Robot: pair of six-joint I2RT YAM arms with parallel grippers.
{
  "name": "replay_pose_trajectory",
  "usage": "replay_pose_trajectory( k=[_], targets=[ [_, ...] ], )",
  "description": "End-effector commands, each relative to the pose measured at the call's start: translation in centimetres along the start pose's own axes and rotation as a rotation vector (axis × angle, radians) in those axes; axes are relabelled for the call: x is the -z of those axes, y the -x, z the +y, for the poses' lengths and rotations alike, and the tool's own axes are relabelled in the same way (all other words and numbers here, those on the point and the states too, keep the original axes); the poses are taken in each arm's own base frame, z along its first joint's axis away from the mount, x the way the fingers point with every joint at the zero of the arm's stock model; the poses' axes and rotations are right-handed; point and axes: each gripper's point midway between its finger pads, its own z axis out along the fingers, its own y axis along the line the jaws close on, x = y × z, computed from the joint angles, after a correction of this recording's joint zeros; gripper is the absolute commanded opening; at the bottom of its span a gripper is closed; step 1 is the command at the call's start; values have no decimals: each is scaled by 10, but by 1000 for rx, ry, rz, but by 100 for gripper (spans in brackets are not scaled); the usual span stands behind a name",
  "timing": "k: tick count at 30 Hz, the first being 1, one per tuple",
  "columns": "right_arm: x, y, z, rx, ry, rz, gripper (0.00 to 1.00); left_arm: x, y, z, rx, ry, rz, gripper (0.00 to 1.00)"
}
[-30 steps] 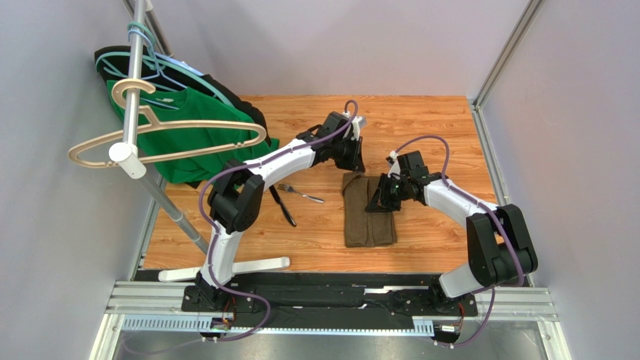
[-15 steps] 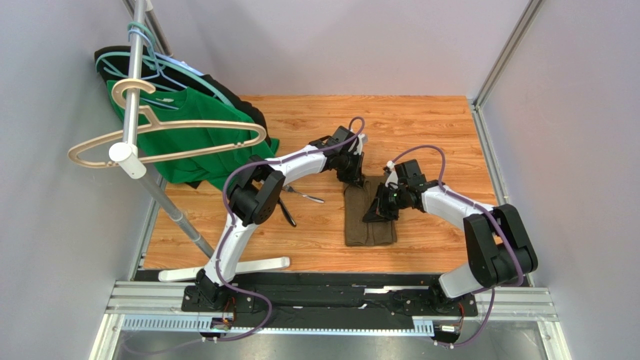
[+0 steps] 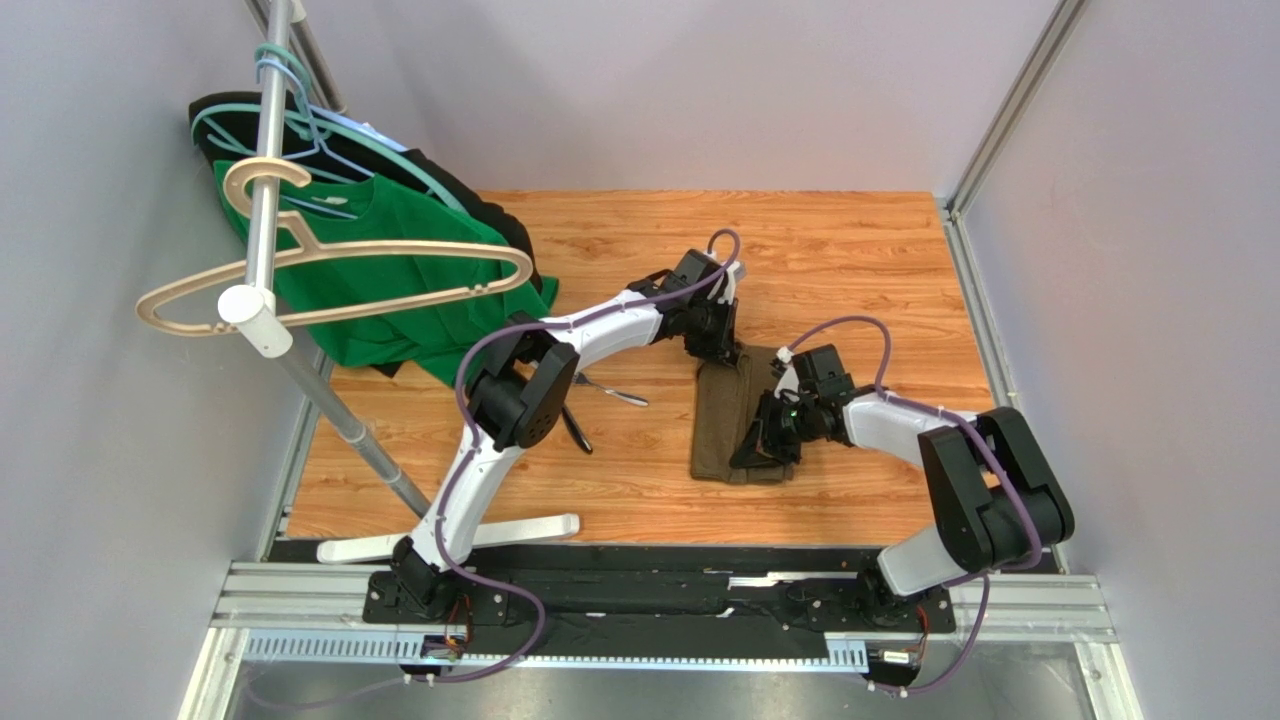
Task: Fold the napkin into a case and place the utensils inside
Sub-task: Smooth out the 2/3-rectangle-folded napkin at the center of the board.
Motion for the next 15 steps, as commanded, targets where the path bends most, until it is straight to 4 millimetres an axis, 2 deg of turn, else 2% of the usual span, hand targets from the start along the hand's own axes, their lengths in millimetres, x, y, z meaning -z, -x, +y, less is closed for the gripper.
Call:
replay_pose_trajectory(
  k=[1, 3, 4, 6, 7, 9, 10, 12, 13, 15],
  targets=[
    [18, 18, 7, 46, -33, -51, 0, 38, 21, -40, -82, -70, -50, 16],
    [34, 41, 16, 64, -24, -101, 0, 61, 26, -56, -111, -104, -86, 28],
    [42, 54, 15, 56, -24, -132, 0, 69, 27, -60, -118, -105, -94, 30],
    [48, 67, 13, 41, -33, -151, 0, 88, 34, -63, -133, -98, -119, 32],
    [51, 83, 16, 38, -24, -172, 1, 91, 37, -61, -138, -77, -133, 32],
    [52, 97, 20, 36, -16, -189, 2, 100, 44, -53, -158, -17, -160, 29],
    [54, 110, 27, 36, -7, -211, 2, 100, 47, -48, -165, 9, -166, 28],
    [48, 121, 30, 18, 11, -208, 3, 99, 52, -32, -175, 73, -158, 25],
    [48, 133, 39, 16, 34, -234, 4, 97, 53, -26, -193, 91, -150, 26],
    [40, 141, 37, 5, 32, -226, 4, 91, 54, -15, -208, 136, -129, 31]
  ],
)
